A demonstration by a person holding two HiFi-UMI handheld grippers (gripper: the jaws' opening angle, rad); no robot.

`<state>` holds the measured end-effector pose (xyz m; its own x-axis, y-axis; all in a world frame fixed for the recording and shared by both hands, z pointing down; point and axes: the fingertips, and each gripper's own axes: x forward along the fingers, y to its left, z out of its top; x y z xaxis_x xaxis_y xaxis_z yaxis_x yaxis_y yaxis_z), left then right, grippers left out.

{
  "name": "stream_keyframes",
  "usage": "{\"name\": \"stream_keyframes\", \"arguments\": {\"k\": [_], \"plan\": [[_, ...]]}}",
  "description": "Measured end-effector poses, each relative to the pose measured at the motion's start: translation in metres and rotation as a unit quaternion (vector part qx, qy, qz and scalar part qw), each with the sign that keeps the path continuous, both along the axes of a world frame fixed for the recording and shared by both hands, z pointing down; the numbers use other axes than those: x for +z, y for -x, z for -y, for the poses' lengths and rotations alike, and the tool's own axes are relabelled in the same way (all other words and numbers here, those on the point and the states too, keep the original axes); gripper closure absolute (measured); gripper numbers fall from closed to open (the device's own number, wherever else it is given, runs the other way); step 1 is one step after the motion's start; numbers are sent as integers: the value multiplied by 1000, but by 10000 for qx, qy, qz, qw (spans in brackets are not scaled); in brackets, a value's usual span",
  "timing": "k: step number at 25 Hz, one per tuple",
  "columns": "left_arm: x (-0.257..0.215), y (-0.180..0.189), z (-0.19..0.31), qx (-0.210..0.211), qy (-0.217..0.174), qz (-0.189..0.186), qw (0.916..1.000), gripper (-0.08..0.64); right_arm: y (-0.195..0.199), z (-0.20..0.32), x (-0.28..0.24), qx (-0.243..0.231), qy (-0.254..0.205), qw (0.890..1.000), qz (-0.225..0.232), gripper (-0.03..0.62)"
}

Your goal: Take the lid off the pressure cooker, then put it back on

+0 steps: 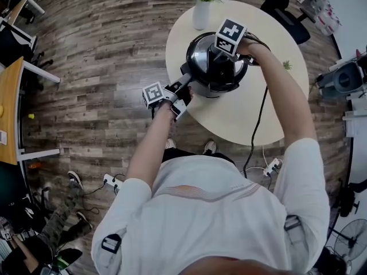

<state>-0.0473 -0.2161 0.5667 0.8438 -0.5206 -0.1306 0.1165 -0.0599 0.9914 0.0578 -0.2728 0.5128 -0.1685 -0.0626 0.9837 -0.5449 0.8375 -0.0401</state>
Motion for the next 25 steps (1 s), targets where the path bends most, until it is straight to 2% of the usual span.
{"name": "stream_keyframes", "arguments": {"k": [12, 21, 25], "plan": [[0, 0, 1, 2, -55, -120, 9999, 488, -3, -8, -13, -471, -47, 9987, -214, 275], [4, 0, 1, 70, -29, -39, 10000, 495, -15, -21, -38, -427, -157, 9990, -33, 281], [8, 0, 1, 128, -7, 80, 9999, 497, -26, -28, -52, -222, -280, 9994, -8, 281]]}}
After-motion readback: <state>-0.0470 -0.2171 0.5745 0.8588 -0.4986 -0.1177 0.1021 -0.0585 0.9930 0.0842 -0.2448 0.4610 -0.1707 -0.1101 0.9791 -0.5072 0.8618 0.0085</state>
